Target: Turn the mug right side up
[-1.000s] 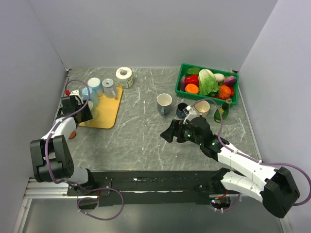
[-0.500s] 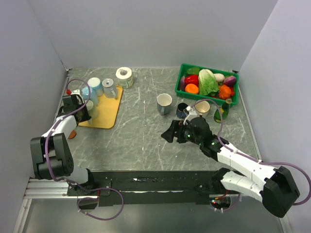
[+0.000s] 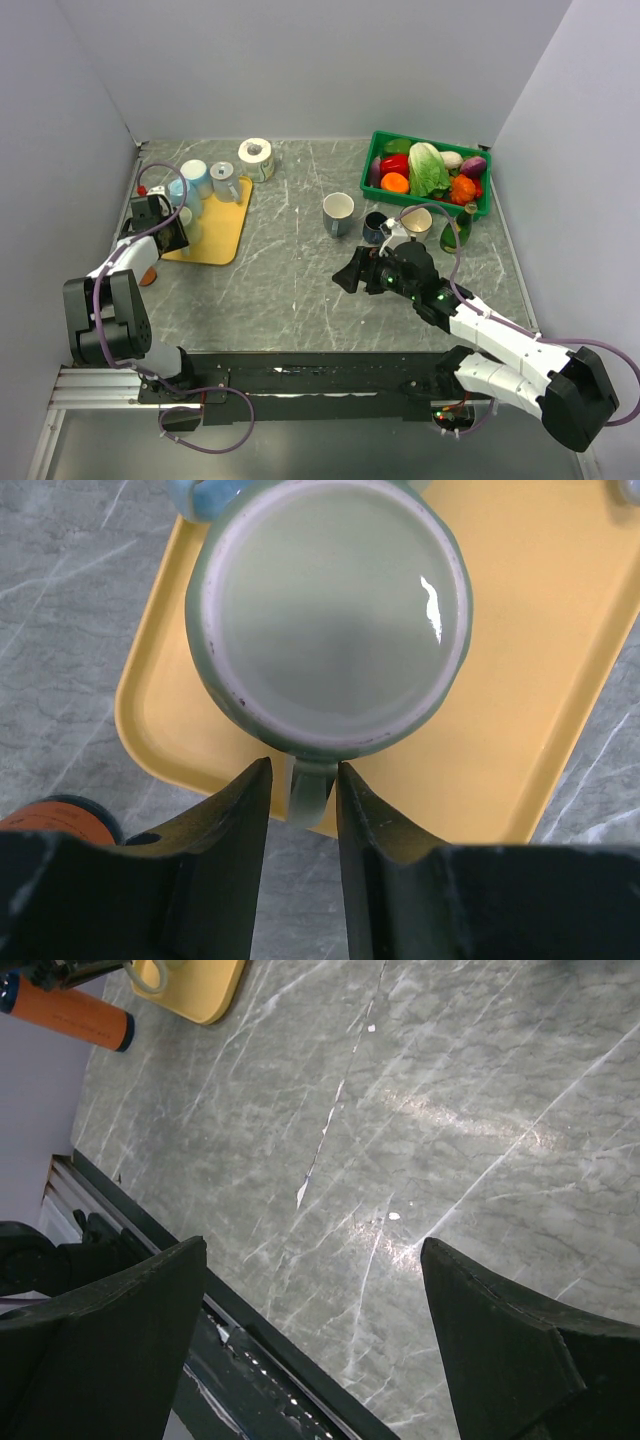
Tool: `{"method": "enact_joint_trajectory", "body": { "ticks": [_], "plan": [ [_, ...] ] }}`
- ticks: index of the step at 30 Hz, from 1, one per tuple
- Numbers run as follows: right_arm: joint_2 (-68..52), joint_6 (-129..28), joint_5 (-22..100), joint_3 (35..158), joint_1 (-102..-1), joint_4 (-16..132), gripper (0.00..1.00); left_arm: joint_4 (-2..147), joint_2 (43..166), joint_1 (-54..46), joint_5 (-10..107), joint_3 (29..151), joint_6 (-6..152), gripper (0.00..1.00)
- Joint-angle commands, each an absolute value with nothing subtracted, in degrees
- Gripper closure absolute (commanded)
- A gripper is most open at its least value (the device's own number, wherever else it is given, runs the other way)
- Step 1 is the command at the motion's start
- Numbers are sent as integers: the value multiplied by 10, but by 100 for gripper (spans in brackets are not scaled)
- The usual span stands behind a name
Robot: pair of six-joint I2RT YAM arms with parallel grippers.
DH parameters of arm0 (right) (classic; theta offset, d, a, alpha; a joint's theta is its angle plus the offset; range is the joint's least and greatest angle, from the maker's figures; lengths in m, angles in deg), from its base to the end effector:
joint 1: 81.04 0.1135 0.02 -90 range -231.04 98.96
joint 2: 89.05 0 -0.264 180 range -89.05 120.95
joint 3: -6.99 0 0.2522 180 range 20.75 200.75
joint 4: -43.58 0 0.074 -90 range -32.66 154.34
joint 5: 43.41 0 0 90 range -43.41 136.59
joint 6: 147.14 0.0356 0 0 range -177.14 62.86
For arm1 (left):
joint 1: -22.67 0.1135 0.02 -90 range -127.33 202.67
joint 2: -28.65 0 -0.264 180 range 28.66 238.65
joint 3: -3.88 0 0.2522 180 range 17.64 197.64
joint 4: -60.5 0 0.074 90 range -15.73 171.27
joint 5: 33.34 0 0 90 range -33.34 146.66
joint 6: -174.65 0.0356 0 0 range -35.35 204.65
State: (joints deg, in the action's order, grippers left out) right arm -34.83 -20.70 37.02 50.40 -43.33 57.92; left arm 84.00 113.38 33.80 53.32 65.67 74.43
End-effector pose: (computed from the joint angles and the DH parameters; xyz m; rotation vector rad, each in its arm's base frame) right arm 0.1642 0.1344 0.2340 -0.1378 2.1426 0.9643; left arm 0.2982 0.0565 0.1987 -0.4137 2.3442 -0.0618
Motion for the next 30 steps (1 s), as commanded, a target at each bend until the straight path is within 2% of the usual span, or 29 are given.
{"method": "enact_joint_trajectory", "body": {
  "ticks": [1,8,12,17,18,20,30],
  "plan": [
    [-358,-203,377,506,-435,569,7,827,1131,334,539,670,743,64],
    [-361,-200,379,507,-436,571,9,828,1145,330,537,675,742,76],
    [-368,-198,377,511,-435,571,9,845,1151,316,557,685,740,99],
    [-396,-195,374,501,-436,571,9,969,1157,278,564,755,707,99],
    [-408,-195,374,498,-435,571,9,975,1149,265,617,756,699,99],
    [-415,-197,374,498,-435,584,9,984,1120,251,638,759,676,99],
    [-439,-178,353,495,-436,581,8,960,970,250,455,785,559,99]
  ]
}}
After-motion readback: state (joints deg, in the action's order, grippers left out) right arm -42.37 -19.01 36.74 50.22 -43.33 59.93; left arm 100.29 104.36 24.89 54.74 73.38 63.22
